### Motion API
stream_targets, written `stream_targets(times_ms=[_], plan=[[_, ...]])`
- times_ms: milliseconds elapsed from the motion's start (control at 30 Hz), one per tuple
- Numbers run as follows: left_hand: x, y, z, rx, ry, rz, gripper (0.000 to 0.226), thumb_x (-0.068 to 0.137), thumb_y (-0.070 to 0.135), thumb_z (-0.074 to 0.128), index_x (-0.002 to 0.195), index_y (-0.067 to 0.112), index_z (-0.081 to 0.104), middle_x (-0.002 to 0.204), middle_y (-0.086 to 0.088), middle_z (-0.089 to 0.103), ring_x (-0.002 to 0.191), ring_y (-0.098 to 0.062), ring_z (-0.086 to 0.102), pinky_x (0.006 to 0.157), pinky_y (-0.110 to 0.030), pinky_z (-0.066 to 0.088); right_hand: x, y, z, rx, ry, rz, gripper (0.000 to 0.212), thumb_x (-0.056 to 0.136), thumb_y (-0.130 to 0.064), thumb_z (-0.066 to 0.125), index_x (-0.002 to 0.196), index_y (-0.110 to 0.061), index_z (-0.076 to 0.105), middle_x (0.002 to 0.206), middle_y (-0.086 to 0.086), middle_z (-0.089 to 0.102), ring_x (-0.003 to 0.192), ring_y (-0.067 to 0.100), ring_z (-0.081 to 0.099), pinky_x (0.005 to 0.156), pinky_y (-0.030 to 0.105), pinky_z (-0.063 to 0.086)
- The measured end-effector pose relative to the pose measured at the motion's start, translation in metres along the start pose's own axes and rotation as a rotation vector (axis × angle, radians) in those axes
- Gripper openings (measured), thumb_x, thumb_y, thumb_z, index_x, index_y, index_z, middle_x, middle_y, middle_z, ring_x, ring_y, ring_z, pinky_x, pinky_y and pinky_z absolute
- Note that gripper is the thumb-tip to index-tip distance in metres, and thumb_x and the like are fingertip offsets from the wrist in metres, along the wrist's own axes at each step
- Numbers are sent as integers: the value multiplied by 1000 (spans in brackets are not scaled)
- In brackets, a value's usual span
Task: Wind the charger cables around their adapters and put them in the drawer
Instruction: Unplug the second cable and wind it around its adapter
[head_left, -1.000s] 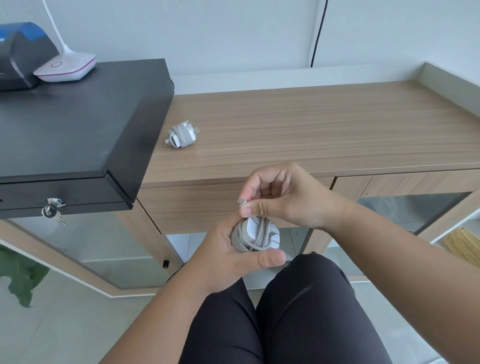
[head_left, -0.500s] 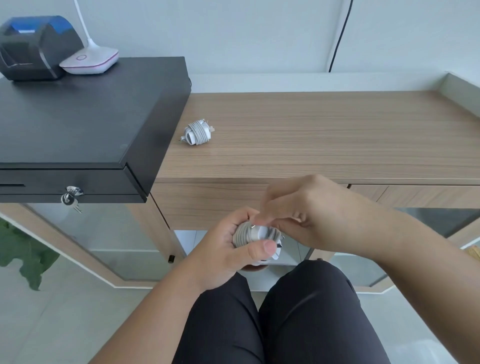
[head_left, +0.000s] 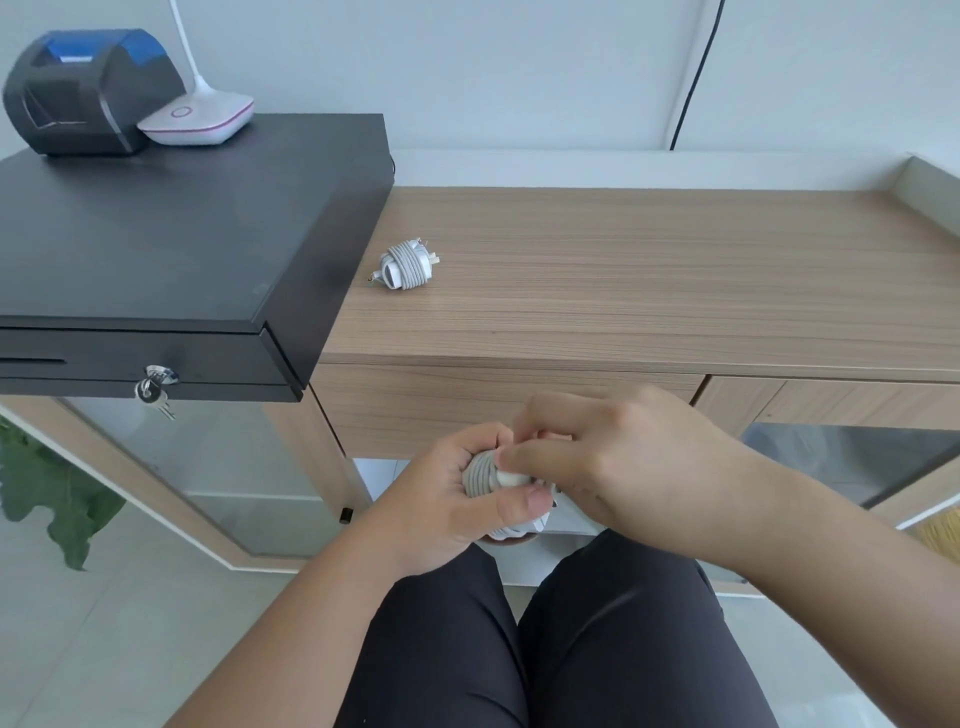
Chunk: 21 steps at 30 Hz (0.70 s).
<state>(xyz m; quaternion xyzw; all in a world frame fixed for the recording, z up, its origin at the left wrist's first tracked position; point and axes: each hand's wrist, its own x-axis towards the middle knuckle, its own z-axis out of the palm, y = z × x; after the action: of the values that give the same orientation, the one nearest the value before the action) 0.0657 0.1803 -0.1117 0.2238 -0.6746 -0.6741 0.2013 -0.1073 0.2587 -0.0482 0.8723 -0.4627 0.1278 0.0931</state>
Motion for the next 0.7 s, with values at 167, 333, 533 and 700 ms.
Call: stream_targets(times_ms=[167,333,533,700], plan=[[-1,-3,2,-3,55,6,48,58,35,91,95,23,63,88,-1,67,77,-18,63,69,-35,52,-7,10,5,440,70,170,29,84,-3,56,94,-22,74,86,-6,71,69,13,67,54,35,53],[1,-5,-1,-164,215,33,81,33,41,98,107,29,66,89,3,69,82,-16,66,72,-29,54,-15,13,10,598,260,286,12,86,-10,67,90,-15,77,87,-6,72,79,6,68,68,29,54],[0,-11,17,-263,205,67,70,50,52,90,111,32,61,89,4,65,85,-12,63,77,-25,54,-23,11,26,823,333,456,12,85,-18,68,93,-16,77,88,-6,71,82,16,71,76,38,57],[-2,-9,13,-225,141,33,55,63,52,85,109,38,58,92,5,65,82,-17,62,75,-34,54,-25,10,26,694,338,403,11,86,-11,68,92,-13,76,86,-4,69,80,10,68,73,25,54]])
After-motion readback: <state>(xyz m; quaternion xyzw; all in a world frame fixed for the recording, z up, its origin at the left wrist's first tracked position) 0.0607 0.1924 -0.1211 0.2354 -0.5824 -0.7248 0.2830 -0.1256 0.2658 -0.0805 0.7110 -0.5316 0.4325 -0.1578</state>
